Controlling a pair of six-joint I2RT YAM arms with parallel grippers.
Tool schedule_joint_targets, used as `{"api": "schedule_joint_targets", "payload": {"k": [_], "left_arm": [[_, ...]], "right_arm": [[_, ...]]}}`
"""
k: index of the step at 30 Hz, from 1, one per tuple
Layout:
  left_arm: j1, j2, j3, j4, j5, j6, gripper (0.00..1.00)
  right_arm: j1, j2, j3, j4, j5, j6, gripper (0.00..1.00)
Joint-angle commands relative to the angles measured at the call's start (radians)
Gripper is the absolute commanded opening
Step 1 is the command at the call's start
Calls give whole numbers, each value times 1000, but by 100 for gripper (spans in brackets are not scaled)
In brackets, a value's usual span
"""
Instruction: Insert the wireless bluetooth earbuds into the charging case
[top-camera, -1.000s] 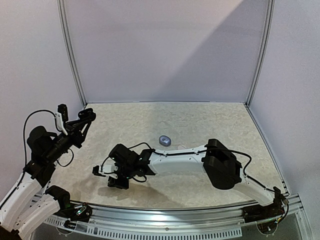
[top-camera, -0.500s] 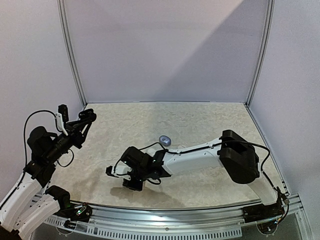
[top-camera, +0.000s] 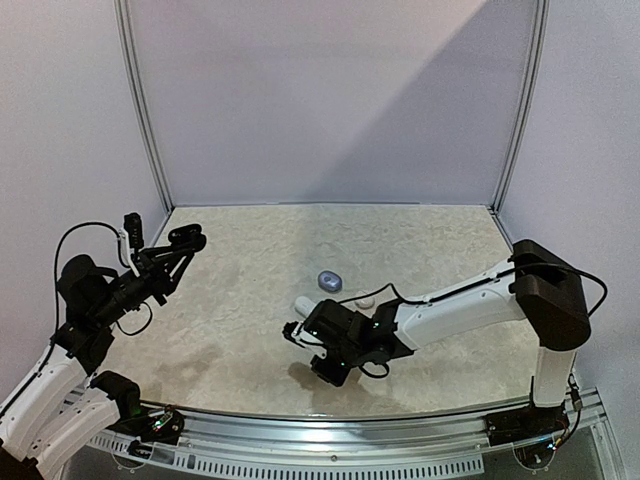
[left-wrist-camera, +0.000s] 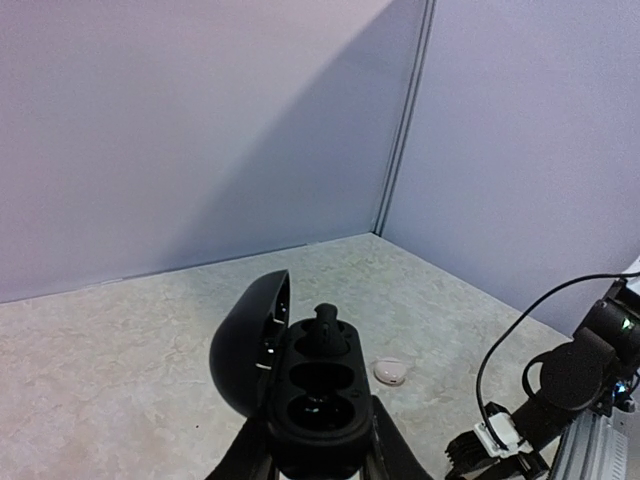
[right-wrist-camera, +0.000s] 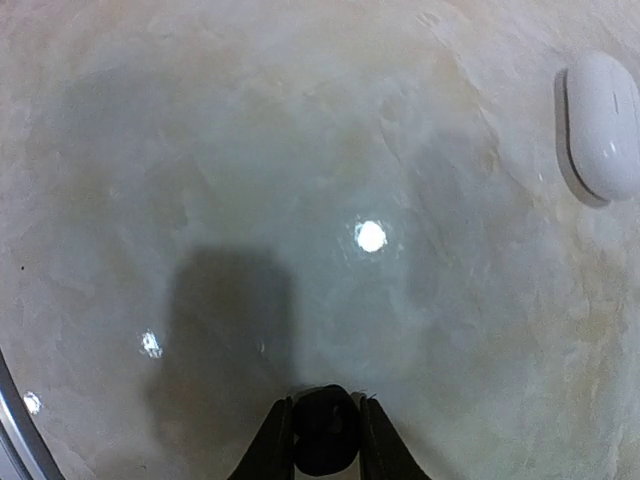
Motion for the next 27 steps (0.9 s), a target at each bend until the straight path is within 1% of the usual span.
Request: {"api": "schedule_joint_targets", "payload": {"k": [1, 3, 6, 9, 13, 15, 17, 19, 20, 21, 23, 24, 27], "left_arm": [[10, 13, -16, 50, 89, -31, 0], [9, 13, -19, 57, 99, -30, 0], [9, 15, -22, 62, 103, -26, 0], [9, 15, -23, 61, 105, -24, 0], [9, 11, -23, 59, 105, -16, 0], [10, 11, -23, 59, 105, -13, 0], [9, 12, -25, 65, 106, -13, 0], [9, 11, -27, 70, 108, -12, 0], [10, 12, -27, 72, 108, -12, 0], [9, 10, -27, 73, 106, -11, 0], [9, 7, -28, 72, 104, -8, 0], [9, 7, -27, 70, 103, -6, 0], [10, 7, -27, 70, 102, -4, 0]], "right_arm": [[-10, -39, -106, -121, 34, 155, 23], [-11, -60, -119, -129, 34, 167, 25], [-10, -65, -92, -157, 21, 151, 33], [-13, -47, -28, -215, -13, 112, 43], [-31, -42, 62, -293, -87, 61, 54], [-45, -47, 111, -344, -110, 30, 57], [-69, -62, 157, -380, -178, 2, 59], [-100, -81, 184, -395, -238, -27, 59], [-118, -86, 198, -403, -268, -36, 57], [-134, -86, 213, -412, -282, -42, 52], [-155, -74, 233, -429, -259, -57, 37], [-160, -66, 243, -440, -245, -70, 32], [-165, -16, 270, -449, -240, -129, 28]]}}
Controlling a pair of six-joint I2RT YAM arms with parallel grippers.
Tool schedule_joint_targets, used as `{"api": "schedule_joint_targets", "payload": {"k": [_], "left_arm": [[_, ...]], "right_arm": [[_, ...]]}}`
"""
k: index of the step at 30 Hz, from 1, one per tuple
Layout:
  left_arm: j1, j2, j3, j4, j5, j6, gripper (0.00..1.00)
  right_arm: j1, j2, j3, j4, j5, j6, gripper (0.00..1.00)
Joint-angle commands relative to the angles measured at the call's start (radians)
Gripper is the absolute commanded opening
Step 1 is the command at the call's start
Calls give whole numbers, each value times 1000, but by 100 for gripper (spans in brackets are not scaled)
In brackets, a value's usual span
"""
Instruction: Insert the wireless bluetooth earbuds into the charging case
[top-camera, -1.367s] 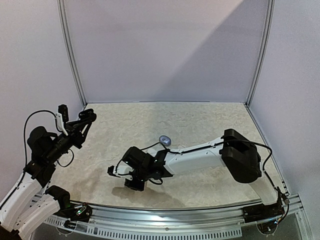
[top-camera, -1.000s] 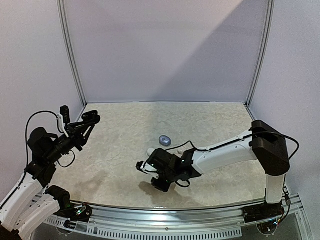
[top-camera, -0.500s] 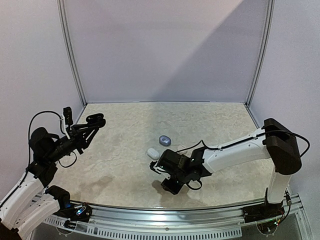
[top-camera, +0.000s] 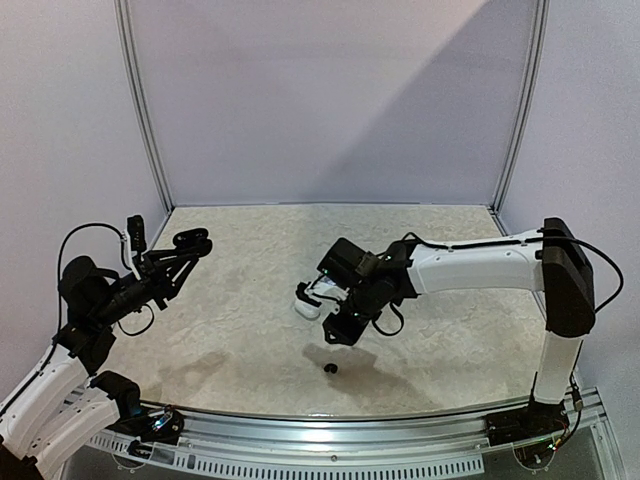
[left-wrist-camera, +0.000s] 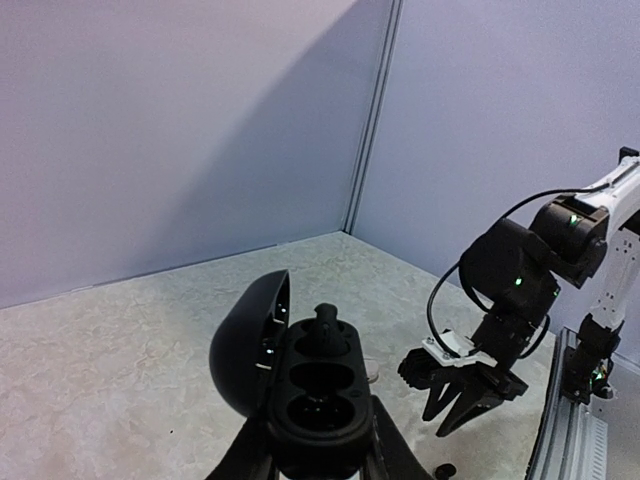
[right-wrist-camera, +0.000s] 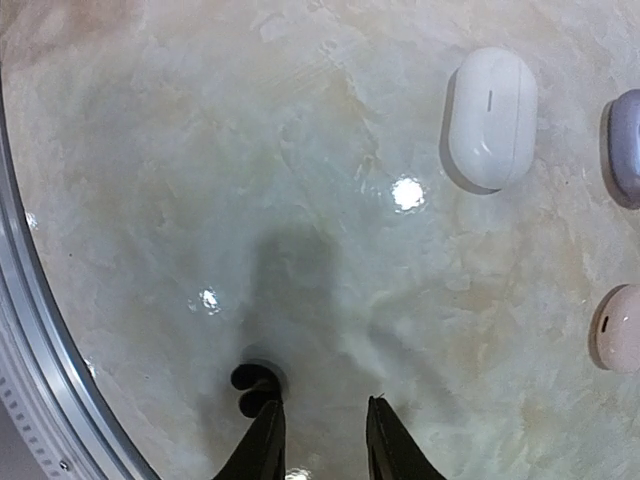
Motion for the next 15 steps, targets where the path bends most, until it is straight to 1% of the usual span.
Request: {"api": "schedule_joint_targets", "payload": {"k": [1, 6, 11, 15], "left_arm": [[9, -4, -12, 19, 3, 15, 0], [10, -6, -11, 16, 4, 20, 0], [9, 0, -11, 17, 4, 16, 0], [10, 1, -11, 19, 4, 17, 0]], "right_arm": [[-8, 57, 50, -65, -28, -98, 26], [-8, 121, 51, -69, -55, -135, 26], [-8, 132, 10, -53, -72, -126, 25], [-7, 129, -13, -27, -119, -114, 25]]}}
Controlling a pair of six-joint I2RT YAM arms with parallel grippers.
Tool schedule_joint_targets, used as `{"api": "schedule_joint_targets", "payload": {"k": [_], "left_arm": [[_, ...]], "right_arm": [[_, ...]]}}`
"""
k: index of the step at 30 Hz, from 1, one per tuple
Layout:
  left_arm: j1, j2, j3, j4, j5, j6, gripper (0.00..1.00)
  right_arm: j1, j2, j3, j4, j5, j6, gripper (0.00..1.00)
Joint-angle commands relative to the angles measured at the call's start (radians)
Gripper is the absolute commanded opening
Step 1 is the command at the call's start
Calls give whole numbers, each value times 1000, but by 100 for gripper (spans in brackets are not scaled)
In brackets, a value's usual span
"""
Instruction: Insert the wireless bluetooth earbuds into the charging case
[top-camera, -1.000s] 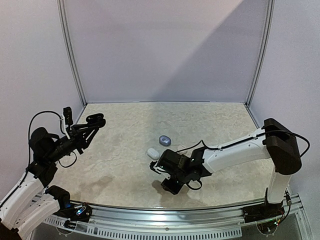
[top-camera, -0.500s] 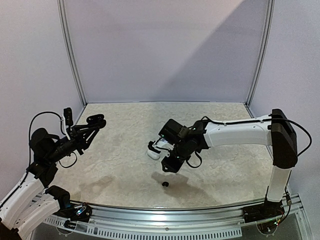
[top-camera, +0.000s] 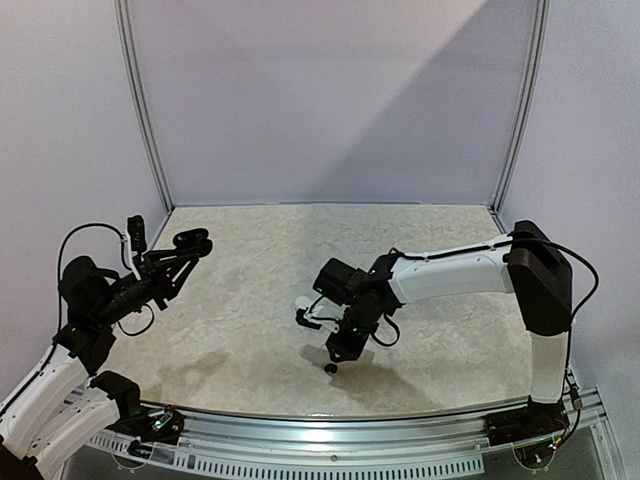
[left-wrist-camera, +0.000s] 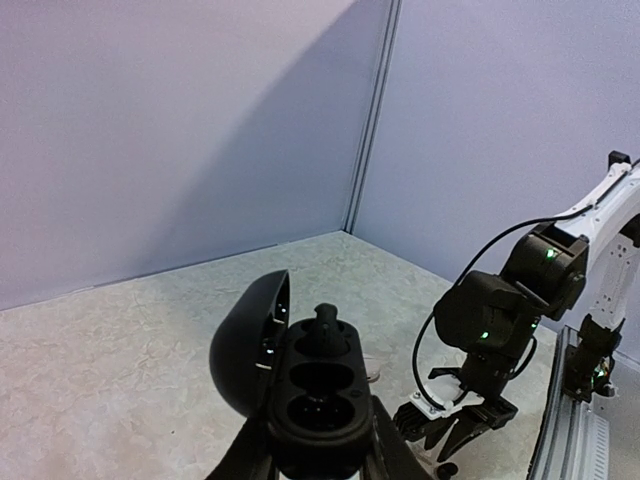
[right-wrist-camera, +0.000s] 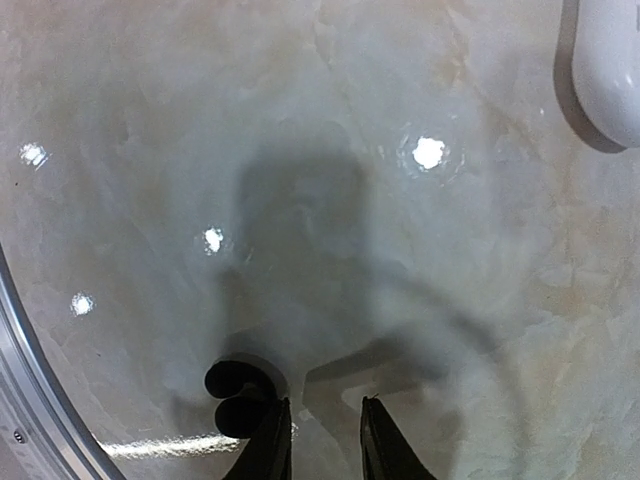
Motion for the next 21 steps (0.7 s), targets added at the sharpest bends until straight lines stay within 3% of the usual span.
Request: {"api": "schedule_joint_targets", "payload": {"k": [1, 13, 21], "left_arm": [[10, 1, -11, 19, 4, 9, 0], [9, 3, -12, 18, 2, 15, 0], [10, 3, -12, 18, 5, 17, 0]], "right_arm": [[4, 11, -30, 22, -59, 3, 25], [9, 6, -29, 45, -103, 17, 27], [9, 23, 35, 14, -37, 31, 28]]}}
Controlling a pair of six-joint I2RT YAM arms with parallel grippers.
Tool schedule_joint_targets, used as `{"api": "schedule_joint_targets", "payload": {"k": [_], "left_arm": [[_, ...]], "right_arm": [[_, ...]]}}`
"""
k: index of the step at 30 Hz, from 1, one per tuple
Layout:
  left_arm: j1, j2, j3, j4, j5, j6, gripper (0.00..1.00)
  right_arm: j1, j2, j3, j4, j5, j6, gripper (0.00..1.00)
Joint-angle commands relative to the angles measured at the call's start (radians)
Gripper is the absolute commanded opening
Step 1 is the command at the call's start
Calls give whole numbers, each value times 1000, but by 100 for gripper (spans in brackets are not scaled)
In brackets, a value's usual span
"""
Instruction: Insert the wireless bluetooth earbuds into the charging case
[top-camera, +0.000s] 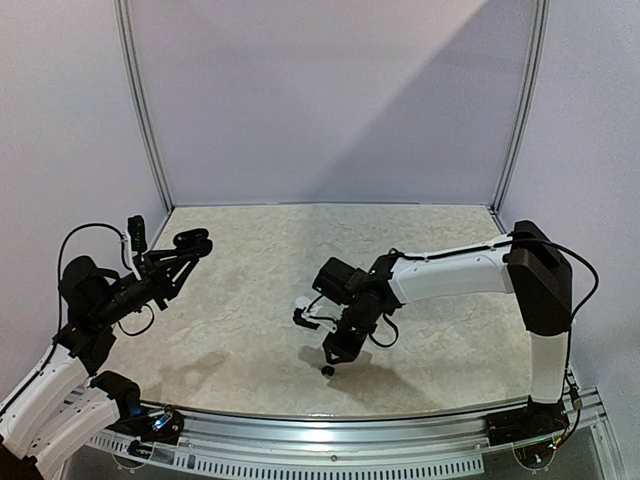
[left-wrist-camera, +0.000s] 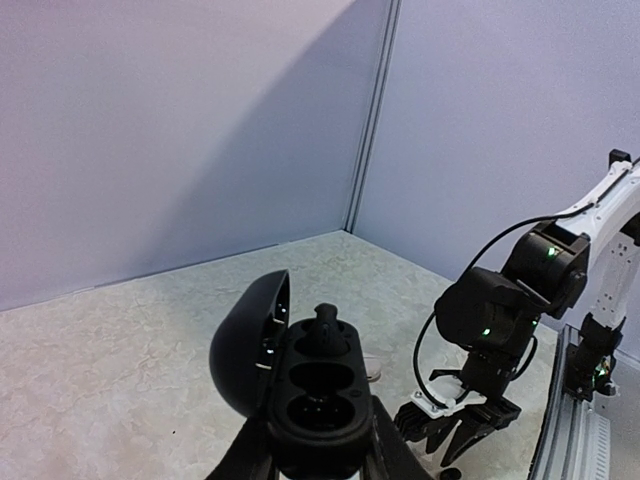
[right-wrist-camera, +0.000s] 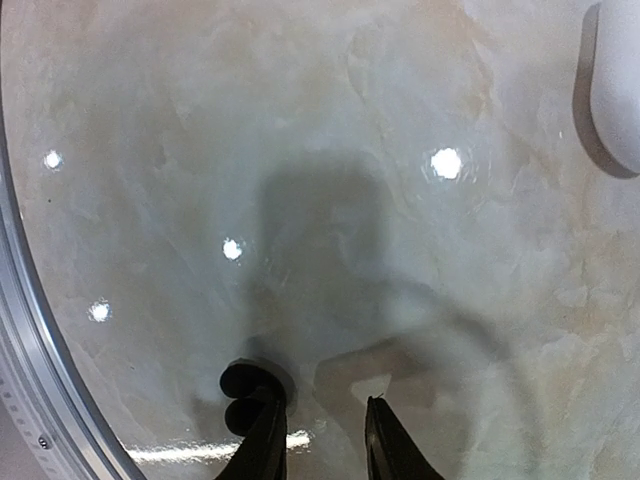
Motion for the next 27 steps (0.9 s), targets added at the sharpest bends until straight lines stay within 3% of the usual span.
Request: {"api": "schedule_joint_targets", "payload": {"k": [1, 14, 25, 27], "left_arm": [[9, 2, -13, 19, 5, 13, 0], [9, 1, -14, 19, 5, 13, 0], [9, -1, -13, 19, 5, 13, 0], [9, 0, -14, 19, 5, 12, 0]], "right_arm": [[8, 25, 42, -7, 9, 13, 29], [30, 54, 29, -15, -44, 17, 35], [47, 56, 25, -31, -52, 28, 34], [54, 49, 22, -37, -53, 30, 30]]}}
